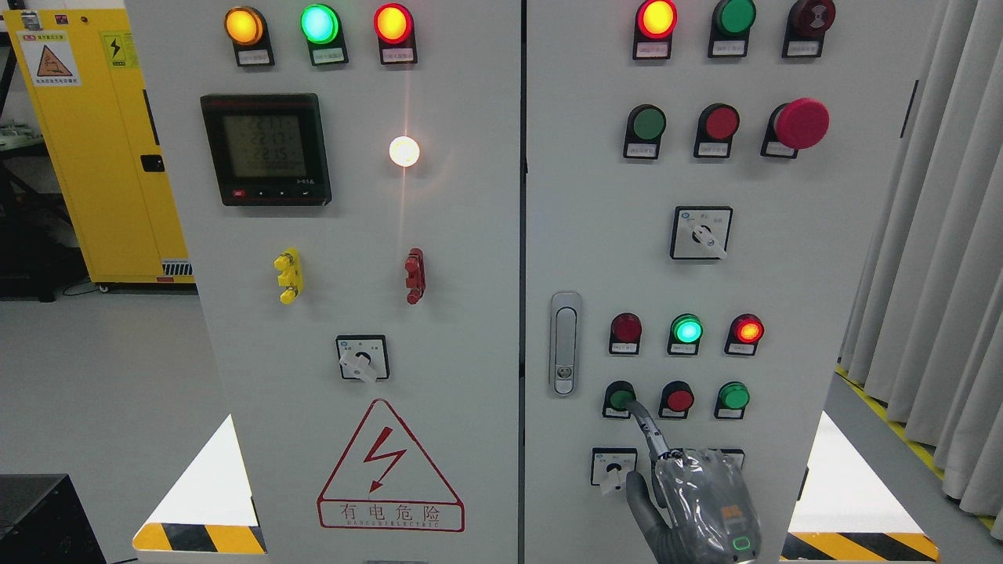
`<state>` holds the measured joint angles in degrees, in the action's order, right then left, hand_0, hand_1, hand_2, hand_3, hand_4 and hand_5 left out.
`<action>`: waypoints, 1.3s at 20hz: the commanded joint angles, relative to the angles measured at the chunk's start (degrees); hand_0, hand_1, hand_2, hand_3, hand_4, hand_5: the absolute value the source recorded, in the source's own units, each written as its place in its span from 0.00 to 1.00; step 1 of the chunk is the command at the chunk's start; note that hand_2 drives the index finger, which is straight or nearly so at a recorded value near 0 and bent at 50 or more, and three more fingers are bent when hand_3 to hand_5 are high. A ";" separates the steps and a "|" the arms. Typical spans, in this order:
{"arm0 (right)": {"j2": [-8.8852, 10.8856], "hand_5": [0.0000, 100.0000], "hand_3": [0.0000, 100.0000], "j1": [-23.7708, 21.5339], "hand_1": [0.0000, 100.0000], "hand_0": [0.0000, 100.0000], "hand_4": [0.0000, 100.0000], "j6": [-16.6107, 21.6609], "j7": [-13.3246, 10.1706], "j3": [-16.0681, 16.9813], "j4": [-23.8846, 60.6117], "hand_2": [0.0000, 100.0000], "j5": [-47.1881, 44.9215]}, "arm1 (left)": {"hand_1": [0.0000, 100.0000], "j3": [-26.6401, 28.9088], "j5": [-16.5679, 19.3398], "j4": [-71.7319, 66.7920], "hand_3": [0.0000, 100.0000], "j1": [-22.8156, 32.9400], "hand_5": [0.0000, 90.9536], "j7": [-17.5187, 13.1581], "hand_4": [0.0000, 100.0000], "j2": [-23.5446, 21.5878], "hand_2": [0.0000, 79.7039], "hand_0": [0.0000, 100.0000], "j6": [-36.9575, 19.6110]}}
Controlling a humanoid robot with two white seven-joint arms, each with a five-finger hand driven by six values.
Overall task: Press green start button
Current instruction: 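Press the green push button with the right hand's extended finger, then withdraw the right hand downward away from the green button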
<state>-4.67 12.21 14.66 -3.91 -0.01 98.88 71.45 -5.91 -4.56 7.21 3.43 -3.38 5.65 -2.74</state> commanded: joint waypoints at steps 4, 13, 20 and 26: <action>0.01 1.00 0.99 0.19 0.91 0.74 1.00 -0.16 0.04 -1.57 -0.79 0.00 0.00 | 0.56 0.02 -0.01 0.00 0.00 0.00 0.00 -0.05 0.00 -0.03 0.00 0.12 0.01; 0.01 1.00 0.99 0.89 0.91 0.73 1.00 -0.16 0.04 -1.66 -1.41 0.00 -0.09 | 0.56 0.02 -0.01 0.00 0.00 0.00 0.00 -0.05 0.00 -0.03 0.00 0.12 0.01; -0.08 1.00 0.99 0.10 0.91 0.73 1.00 -0.16 -0.13 -1.66 -0.62 0.00 -0.61 | 0.56 0.02 -0.01 0.00 0.00 0.00 0.00 -0.05 0.00 -0.03 0.00 0.12 0.01; -0.16 1.00 0.98 -1.75 0.90 0.73 1.00 -0.07 -0.75 -1.57 2.37 0.00 -0.79 | 0.56 0.02 -0.01 0.00 0.00 0.00 0.00 -0.05 0.00 -0.03 0.00 0.12 0.01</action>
<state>-4.73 11.70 14.48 -3.60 -0.02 98.81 70.89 -5.90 -4.56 7.21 3.43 -3.38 5.64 -2.74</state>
